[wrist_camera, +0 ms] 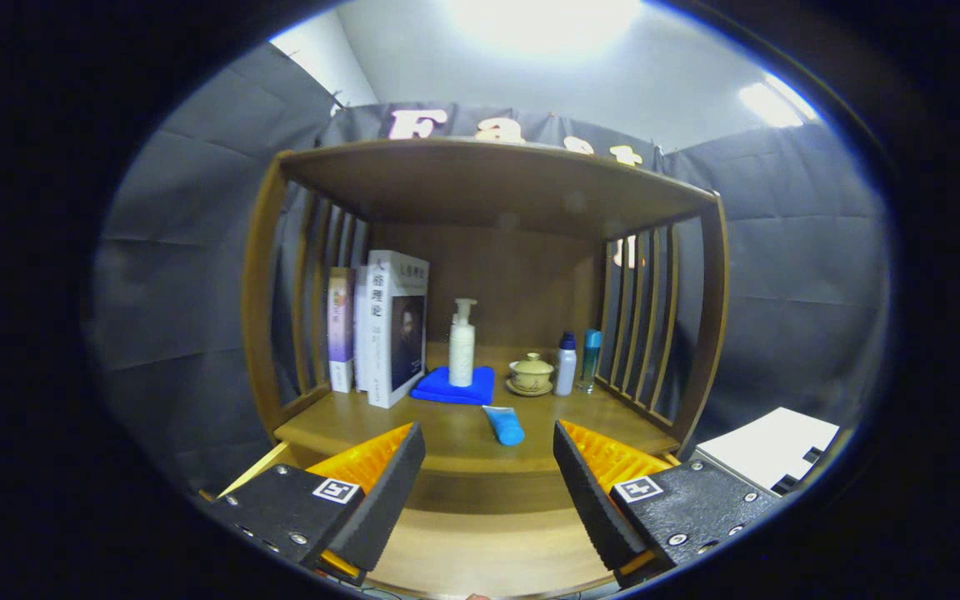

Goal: Pull open the drawer, take out the items inside it, and place them on the countertop above the cabinet.

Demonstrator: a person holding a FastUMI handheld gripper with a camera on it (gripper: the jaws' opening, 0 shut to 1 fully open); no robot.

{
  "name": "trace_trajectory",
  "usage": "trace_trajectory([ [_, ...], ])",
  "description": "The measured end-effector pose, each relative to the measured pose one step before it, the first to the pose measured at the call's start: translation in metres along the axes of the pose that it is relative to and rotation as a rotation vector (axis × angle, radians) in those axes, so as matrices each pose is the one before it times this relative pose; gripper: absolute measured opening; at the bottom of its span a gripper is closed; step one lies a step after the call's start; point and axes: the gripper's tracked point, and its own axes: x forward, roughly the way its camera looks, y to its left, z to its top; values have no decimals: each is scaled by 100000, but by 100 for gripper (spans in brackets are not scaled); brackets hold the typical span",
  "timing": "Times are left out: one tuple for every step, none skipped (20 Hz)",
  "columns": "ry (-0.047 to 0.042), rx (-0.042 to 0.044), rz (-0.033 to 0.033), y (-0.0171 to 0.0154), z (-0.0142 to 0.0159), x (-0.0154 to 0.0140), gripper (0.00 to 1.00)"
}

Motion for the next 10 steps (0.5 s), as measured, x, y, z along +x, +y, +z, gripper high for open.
trace_trajectory([
  [-374,-36,2399,719,-870,-1331,95],
  [-65,-220,1369,315,-880,-1118,95],
  [-173,-206,1347,424,-752,-1149,95],
  [-87,-114,953,458,-860,-933,95],
  [382,-97,377,214,-850,-1008,95],
  [716,293,527,283,-946,-874,95],
  [1355,367,826,323,-1046,-796,95],
  [1851,189,440,111,-1230,-642,95],
  [1799,241,-211,-92,-1074,-553,95],
  [1786,427,-387,-105,-1079,-311,95],
])
